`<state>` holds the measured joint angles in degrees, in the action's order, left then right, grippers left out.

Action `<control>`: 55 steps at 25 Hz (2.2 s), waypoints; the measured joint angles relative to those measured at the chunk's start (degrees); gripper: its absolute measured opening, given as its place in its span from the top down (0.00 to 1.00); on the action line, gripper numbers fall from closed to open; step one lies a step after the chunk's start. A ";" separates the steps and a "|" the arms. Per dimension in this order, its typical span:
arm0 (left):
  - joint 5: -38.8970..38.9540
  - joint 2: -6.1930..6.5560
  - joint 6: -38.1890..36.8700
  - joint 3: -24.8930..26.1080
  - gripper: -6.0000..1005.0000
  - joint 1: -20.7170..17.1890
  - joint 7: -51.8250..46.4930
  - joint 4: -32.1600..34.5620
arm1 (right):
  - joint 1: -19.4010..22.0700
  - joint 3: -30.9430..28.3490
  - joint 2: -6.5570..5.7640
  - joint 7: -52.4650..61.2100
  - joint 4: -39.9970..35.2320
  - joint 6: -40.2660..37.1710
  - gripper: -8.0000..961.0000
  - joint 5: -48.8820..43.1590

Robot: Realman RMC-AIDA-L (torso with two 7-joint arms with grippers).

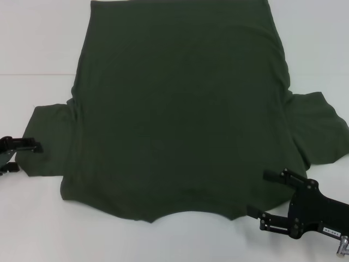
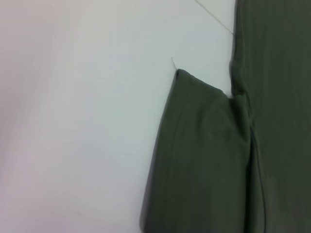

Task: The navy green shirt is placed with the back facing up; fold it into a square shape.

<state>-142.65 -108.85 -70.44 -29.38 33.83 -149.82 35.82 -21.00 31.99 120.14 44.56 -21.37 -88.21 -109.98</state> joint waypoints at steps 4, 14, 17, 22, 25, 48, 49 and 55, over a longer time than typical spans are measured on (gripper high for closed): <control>0.00 -0.06 0.63 -0.06 0.13 -0.10 -0.02 -0.47 | -0.01 0.00 0.00 0.00 0.02 0.03 0.02 -0.01; 0.00 -0.24 1.45 -0.06 0.13 -0.21 -0.04 -0.49 | -0.08 0.00 0.00 0.00 0.02 0.07 0.02 0.07; 0.00 -0.40 1.83 -0.06 0.13 -0.16 -0.04 -0.50 | -0.12 0.00 0.00 0.00 0.02 0.07 0.02 0.13; 0.01 -0.66 2.57 -0.06 0.13 -0.16 -0.02 -0.74 | -0.19 0.00 0.00 0.00 0.02 0.15 0.02 0.13; 0.00 -0.66 2.90 -0.06 0.13 -0.14 0.07 -1.23 | -0.26 0.00 0.00 0.00 0.02 0.15 0.02 0.15; 0.01 -0.90 4.07 -0.06 0.13 0.15 0.31 -1.90 | -0.62 0.00 0.00 0.05 0.02 0.15 0.02 0.12; 0.00 -0.95 4.12 -0.06 0.13 0.18 0.31 -1.90 | -0.62 0.00 0.00 0.06 0.01 0.15 0.02 0.12; 0.01 -1.40 4.44 -0.06 0.13 0.54 0.40 -2.00 | -0.70 0.00 0.00 0.09 0.02 0.15 0.02 0.11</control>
<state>-142.64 -110.25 -66.00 -29.44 34.37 -149.42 33.83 -21.70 31.99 120.14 44.65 -21.36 -88.07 -109.86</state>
